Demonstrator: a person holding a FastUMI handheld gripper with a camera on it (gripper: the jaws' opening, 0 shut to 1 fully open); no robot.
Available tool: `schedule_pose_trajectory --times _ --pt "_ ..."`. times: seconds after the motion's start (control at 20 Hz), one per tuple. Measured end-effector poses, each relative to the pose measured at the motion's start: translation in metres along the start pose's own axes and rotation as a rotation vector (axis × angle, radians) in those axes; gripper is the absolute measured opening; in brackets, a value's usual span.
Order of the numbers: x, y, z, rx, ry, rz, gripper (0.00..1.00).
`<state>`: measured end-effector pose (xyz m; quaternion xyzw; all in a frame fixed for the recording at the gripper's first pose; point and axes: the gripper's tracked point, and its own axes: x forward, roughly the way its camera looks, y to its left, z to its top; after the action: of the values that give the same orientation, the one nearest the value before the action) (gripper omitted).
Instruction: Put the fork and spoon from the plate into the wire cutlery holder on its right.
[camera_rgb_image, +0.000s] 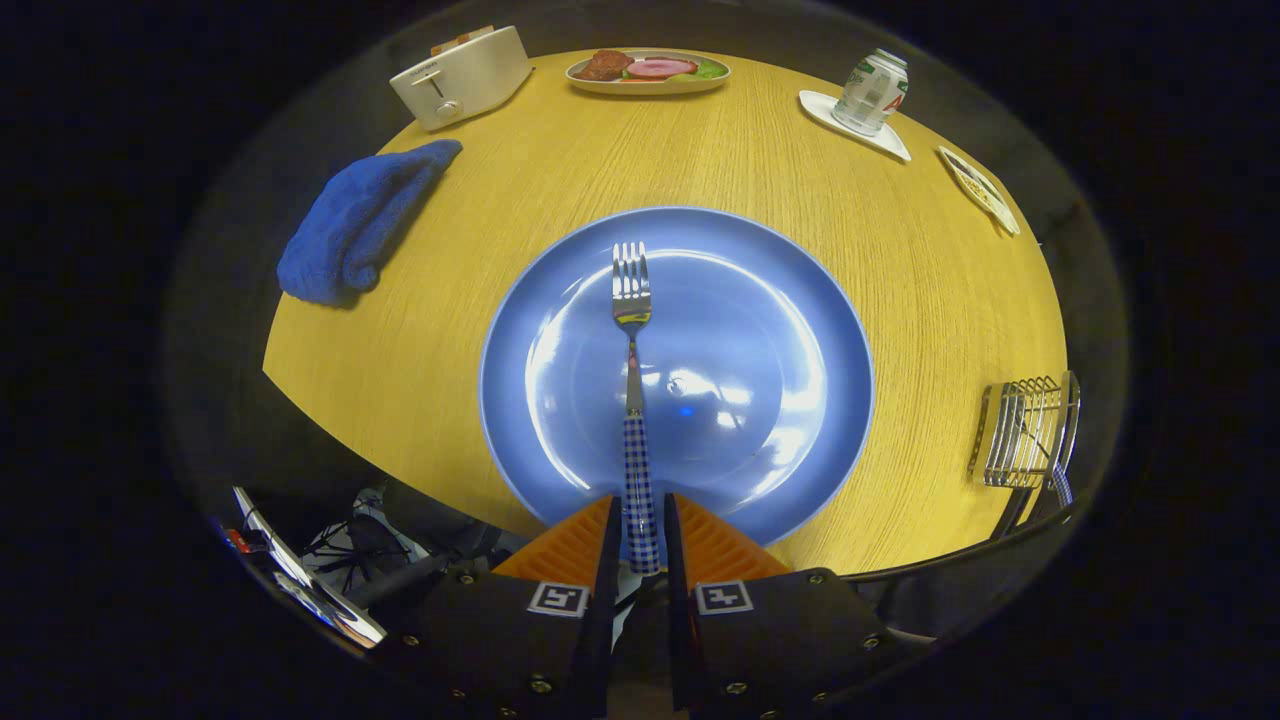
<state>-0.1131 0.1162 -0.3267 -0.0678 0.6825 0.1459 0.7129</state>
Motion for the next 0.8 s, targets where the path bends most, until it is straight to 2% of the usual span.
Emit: schedule_pose_trajectory --times 0.1,0.2,0.55,0.8 --pt "0.002 -0.002 0.001 -0.014 -0.007 0.014 0.25" --pt "0.003 0.000 0.000 -0.017 0.011 0.005 0.05" --pt "-0.023 -0.020 0.004 -0.081 0.027 -0.036 0.05" --pt "-0.042 -0.029 0.005 -0.096 0.020 -0.019 0.05"
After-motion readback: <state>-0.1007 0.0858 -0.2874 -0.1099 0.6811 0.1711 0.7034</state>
